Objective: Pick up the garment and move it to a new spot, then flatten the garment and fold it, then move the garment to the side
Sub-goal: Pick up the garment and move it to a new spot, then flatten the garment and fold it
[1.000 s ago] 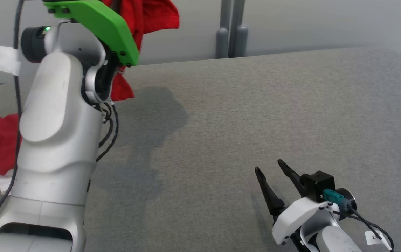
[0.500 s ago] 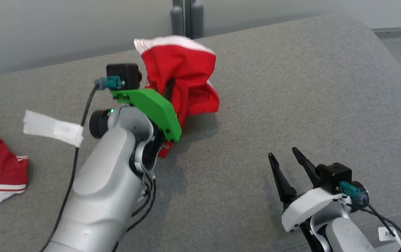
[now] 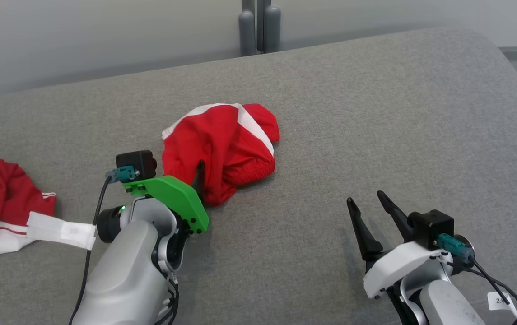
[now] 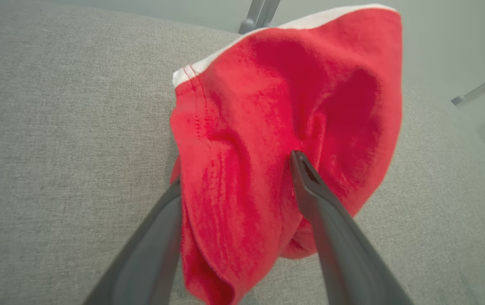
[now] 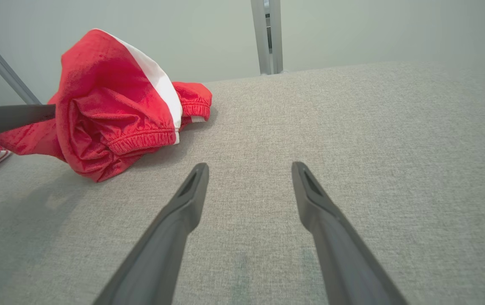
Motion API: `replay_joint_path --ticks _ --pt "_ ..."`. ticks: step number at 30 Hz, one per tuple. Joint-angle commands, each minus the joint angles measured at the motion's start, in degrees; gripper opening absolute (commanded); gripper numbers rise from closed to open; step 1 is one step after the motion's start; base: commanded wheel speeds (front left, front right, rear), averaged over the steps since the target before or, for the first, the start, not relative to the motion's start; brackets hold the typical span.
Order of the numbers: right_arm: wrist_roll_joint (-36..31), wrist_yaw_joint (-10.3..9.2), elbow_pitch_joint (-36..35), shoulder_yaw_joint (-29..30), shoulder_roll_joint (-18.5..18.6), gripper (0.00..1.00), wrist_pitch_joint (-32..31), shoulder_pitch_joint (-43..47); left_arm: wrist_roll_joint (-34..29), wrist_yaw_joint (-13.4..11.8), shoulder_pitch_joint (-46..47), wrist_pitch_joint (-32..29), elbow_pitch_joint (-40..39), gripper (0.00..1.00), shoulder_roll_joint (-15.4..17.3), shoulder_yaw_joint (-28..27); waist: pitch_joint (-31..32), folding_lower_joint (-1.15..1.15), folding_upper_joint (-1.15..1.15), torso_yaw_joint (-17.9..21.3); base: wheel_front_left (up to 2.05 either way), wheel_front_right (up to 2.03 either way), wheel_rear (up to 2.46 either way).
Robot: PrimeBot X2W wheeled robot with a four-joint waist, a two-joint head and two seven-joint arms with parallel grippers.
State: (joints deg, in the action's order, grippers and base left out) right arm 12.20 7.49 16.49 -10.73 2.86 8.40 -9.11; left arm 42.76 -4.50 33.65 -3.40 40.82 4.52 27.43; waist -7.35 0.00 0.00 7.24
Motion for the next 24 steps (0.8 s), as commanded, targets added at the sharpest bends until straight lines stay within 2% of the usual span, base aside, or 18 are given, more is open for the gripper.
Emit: replay_joint_path --ticks 1,6,11,20,24 --pt "-0.3 0.0 0.1 0.1 0.1 1.0 0.0 0.3 0.0 0.4 -1.0 0.5 -0.1 1.0 0.6 -0.2 1.3 0.0 0.0 -1.3 0.0 0.0 0.0" --pt "-0.3 0.0 0.0 0.6 0.1 1.0 -0.4 1.4 -1.5 1.6 -3.3 2.9 -1.9 1.0 2.9 0.7 3.3 0.0 0.0 -3.3 0.0 0.0 0.0" --pt "-0.5 0.0 -0.7 1.5 0.1 1.0 -0.8 2.9 -3.3 1.9 -5.2 4.8 -7.4 1.0 5.1 2.0 4.9 0.0 0.0 -5.1 0.0 0.0 0.0" --pt "-1.0 0.0 -2.2 1.5 0.1 1.0 -2.2 4.0 -6.5 0.4 -4.3 0.7 -19.5 1.0 5.8 6.1 5.4 0.0 0.0 -5.7 0.0 0.0 0.0" --pt "-1.1 0.0 -2.7 1.0 0.1 1.0 -2.6 3.7 -7.5 1.6 -4.2 -1.3 -22.6 1.0 4.2 9.5 5.0 0.0 0.0 -4.4 0.0 0.0 0.0"
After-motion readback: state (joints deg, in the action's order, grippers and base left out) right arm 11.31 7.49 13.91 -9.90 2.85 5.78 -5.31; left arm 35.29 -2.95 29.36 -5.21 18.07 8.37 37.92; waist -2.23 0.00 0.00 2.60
